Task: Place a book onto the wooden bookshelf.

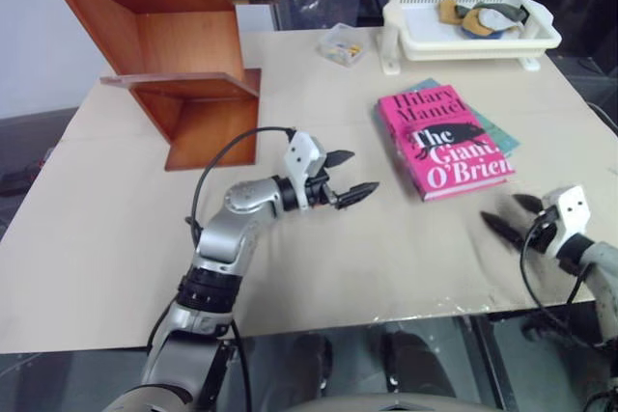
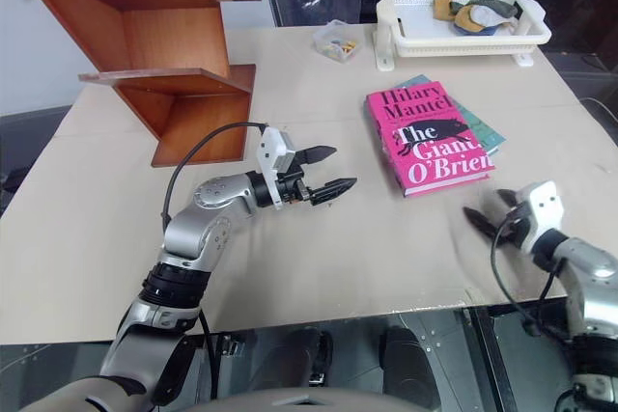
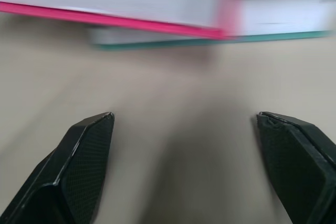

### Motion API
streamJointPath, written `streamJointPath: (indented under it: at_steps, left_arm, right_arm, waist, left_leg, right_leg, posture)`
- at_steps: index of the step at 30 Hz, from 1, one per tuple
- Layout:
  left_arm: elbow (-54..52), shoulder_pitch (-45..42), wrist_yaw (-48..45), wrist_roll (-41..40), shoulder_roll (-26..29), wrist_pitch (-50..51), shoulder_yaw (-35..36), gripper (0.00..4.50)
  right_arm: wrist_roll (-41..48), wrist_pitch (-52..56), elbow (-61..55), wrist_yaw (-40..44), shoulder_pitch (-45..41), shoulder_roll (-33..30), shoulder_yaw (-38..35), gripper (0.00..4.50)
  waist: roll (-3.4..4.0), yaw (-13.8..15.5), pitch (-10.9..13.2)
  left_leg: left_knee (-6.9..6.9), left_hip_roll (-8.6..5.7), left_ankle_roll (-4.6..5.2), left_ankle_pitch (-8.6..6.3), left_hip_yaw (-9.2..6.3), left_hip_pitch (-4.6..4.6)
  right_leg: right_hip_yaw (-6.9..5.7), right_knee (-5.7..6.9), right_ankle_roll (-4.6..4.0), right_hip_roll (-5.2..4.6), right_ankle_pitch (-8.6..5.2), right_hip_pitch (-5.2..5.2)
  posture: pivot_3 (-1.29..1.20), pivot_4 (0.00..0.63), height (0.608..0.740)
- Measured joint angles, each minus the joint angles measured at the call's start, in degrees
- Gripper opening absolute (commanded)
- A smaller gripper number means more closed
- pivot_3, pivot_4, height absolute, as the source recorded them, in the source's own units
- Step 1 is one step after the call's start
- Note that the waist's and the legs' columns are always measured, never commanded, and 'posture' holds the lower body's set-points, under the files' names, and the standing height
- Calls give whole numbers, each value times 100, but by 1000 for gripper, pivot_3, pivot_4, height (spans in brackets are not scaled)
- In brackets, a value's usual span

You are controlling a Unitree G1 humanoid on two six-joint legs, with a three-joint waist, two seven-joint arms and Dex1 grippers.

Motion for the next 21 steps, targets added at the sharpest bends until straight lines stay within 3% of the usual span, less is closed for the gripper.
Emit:
streamJointPath:
  at_steps: [5,11,17,21]
  left_arm:
    - [11,-4,30,5,-46,-46,-8,4488]
    - [22,-4,91,16,-76,-103,-10,4488]
    - [18,11,151,27,-48,-103,-5,4488]
    - [14,12,161,29,-34,-102,-13,4488]
  right_arm:
    - [-303,-298,600,-561,-479,-14,-19,4471]
    - [-386,-375,628,-1890,-1316,539,-167,4471]
    - [-345,-429,893,-2381,-2039,680,-220,4471]
    - [121,-230,1691,-2637,-2838,989,-513,4471]
  waist:
    - [0,-44,0]
    - [1,-39,-1]
    - [1,-33,0]
    - [2,-53,0]
  left_leg:
    - [-1,5,0,0,4,1]
    - [-2,7,-1,1,7,6]
    - [-2,-1,0,0,7,2]
    - [-4,7,-1,1,7,3]
  right_leg:
    - [5,0,0,3,0,-1]
    - [10,9,0,5,0,-2]
    - [9,2,0,0,0,-1]
    - [9,4,-1,6,0,-3]
  posture:
    - [0,150,740]
    - [0,150,740]
    - [0,150,740]
    - [0,150,740]
